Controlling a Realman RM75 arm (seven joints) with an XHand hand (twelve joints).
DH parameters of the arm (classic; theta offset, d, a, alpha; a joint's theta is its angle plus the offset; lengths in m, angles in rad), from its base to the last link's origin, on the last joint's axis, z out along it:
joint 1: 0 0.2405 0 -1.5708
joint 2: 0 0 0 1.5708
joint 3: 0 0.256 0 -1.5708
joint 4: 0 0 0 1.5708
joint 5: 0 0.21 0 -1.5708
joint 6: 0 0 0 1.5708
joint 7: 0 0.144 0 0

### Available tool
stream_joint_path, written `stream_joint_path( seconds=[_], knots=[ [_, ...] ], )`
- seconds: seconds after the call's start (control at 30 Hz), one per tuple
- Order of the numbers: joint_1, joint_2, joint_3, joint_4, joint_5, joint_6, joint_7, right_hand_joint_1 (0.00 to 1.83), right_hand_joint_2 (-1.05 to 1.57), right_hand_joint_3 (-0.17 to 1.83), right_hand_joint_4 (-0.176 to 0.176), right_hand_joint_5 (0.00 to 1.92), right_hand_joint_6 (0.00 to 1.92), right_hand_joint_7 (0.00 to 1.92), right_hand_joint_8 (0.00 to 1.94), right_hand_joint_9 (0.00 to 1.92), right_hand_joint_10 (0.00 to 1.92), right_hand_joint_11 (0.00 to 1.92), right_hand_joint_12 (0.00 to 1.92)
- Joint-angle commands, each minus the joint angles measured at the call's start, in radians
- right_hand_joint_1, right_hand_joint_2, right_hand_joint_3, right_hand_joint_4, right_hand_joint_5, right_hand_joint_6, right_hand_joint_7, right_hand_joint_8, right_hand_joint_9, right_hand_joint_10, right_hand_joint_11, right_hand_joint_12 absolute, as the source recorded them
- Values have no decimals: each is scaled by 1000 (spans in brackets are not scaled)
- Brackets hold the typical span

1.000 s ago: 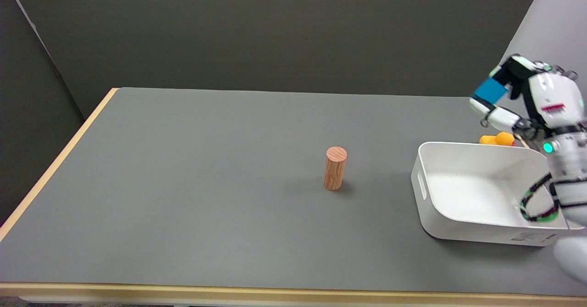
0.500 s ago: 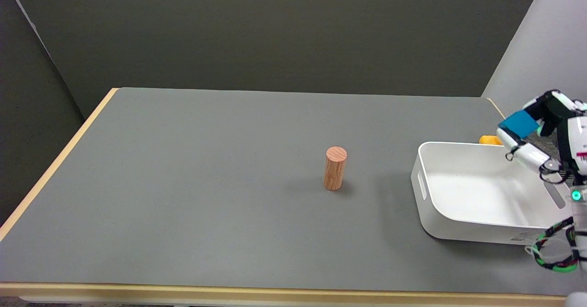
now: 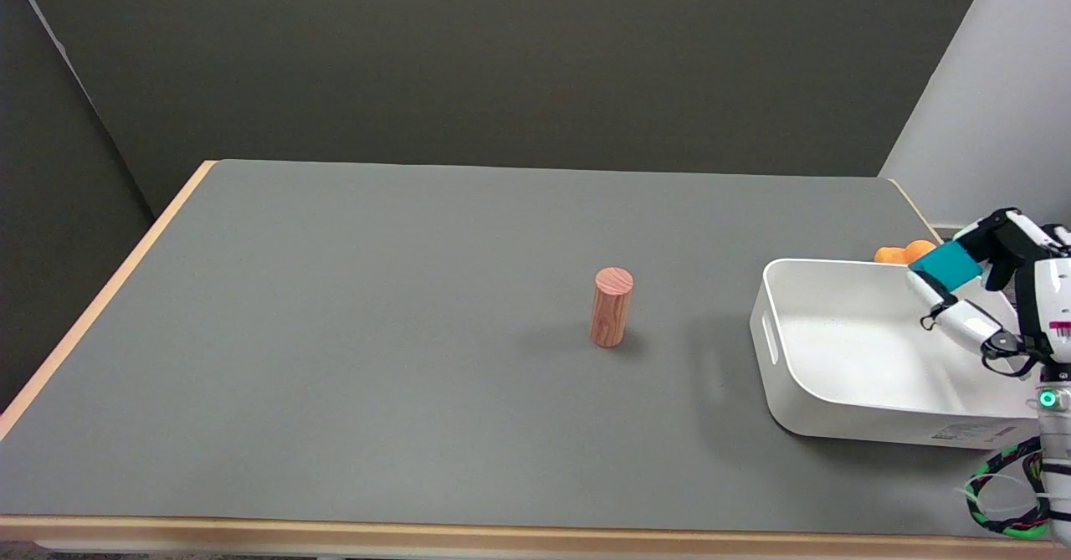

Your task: Place the cube into the white box.

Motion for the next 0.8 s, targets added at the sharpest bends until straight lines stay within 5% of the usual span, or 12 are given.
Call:
stream_joint_path(
  seconds=[0.03,0.1,0.27,0.4,0.5,0.8],
  knots=[
    [75,3,-137,-123,70,174,107,596,679,866,28,343,661,466,626,454,1088,114,1602],
    [90,3,-158,-141,84,198,134,450,626,894,43,225,467,285,433,236,819,33,1162],
    [107,3,-187,-161,104,244,150,426,563,949,57,110,429,79,267,21,597,-1,683],
    [124,10,-195,-152,95,250,152,545,548,953,65,82,446,71,59,12,382,-1,470],
    [153,20,-202,-145,78,261,155,433,576,946,52,74,414,24,62,-1,253,-1,367],
    [223,25,-241,-165,4,335,245,420,578,940,55,78,407,12,89,2,211,-1,224]
  ],
)
